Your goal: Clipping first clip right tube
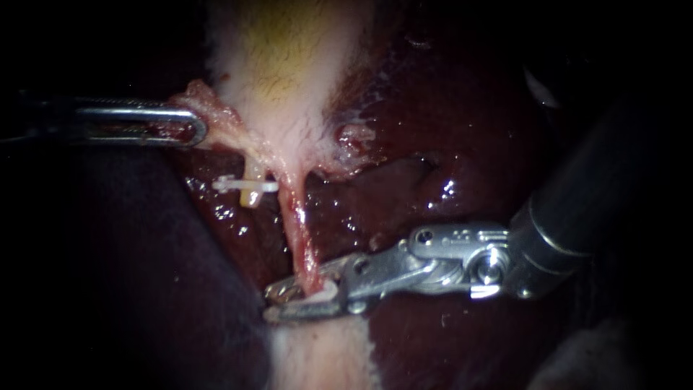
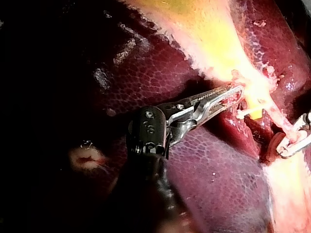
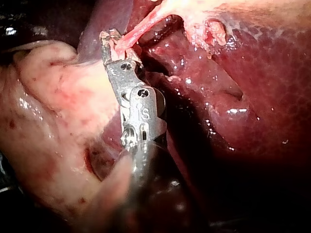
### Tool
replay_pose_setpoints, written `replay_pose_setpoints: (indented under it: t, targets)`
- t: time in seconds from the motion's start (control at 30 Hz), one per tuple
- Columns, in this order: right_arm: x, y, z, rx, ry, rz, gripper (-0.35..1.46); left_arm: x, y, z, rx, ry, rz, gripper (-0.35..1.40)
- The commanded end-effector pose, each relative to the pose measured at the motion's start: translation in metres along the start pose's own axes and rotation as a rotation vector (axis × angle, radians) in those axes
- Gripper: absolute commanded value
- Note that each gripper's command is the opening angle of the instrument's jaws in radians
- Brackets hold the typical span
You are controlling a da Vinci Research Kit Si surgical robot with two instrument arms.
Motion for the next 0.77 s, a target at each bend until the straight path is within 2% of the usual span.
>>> replay_pose_setpoints:
  t: [0.03,0.77]
  targets:
    - [0.0000,-0.0001,0.0002,0.001,-0.006,0.008,-0.35,0.0000,0.0000,0.0000,0.000,0.000,0.000,-0.35]
    - [-0.0003,-0.0003,-0.0004,0.000,-0.018,0.019,-0.35,0.0000,-0.0002,0.0000,0.000,0.000,0.000,-0.35]
